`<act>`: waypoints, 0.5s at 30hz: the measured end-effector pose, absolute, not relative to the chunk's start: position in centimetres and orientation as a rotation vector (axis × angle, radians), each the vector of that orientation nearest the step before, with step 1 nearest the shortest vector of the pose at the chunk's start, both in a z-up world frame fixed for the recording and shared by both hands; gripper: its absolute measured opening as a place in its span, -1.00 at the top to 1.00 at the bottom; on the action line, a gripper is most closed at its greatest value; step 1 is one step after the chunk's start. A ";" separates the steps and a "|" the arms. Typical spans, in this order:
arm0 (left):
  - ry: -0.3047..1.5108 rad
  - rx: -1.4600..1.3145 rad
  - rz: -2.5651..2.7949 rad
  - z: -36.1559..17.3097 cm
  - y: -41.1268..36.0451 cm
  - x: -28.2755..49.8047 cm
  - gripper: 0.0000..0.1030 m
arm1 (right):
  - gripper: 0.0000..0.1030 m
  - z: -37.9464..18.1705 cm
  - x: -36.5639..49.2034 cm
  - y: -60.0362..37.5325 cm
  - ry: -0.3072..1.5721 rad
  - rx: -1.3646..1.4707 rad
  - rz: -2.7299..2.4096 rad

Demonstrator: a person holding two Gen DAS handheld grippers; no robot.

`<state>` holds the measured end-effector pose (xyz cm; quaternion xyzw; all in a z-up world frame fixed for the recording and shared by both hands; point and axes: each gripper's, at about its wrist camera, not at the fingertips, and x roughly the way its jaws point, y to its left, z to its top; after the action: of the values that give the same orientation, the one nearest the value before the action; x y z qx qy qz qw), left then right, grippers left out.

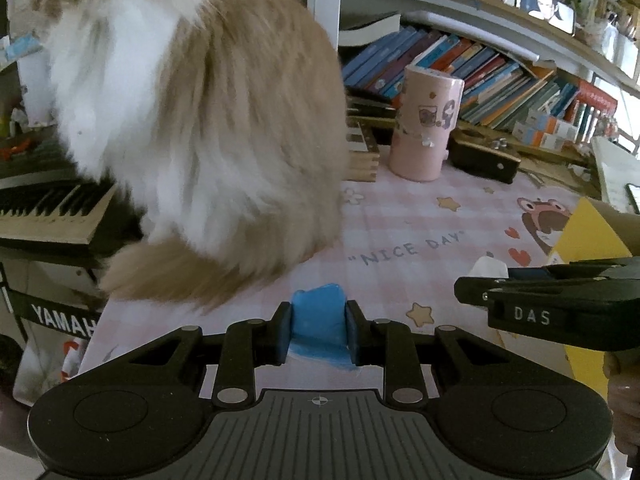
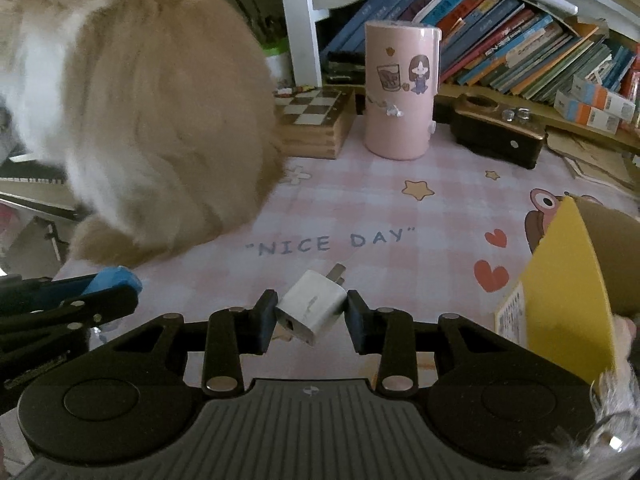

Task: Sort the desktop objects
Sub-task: 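Lift blue block with left tool while right tool grasps white charger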

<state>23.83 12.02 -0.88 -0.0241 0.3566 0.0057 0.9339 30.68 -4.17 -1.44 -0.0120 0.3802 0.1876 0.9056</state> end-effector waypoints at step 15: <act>0.676 -0.071 -0.053 1.2 12.9 17.3 0.50 | 0.34 0.8 22.4 -4.2 0.765 -0.010 0.385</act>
<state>17.33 12.94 1.25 -0.0349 0.3316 -0.0262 0.9424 22.40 -4.20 0.83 -0.0049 0.3710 0.1866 0.9097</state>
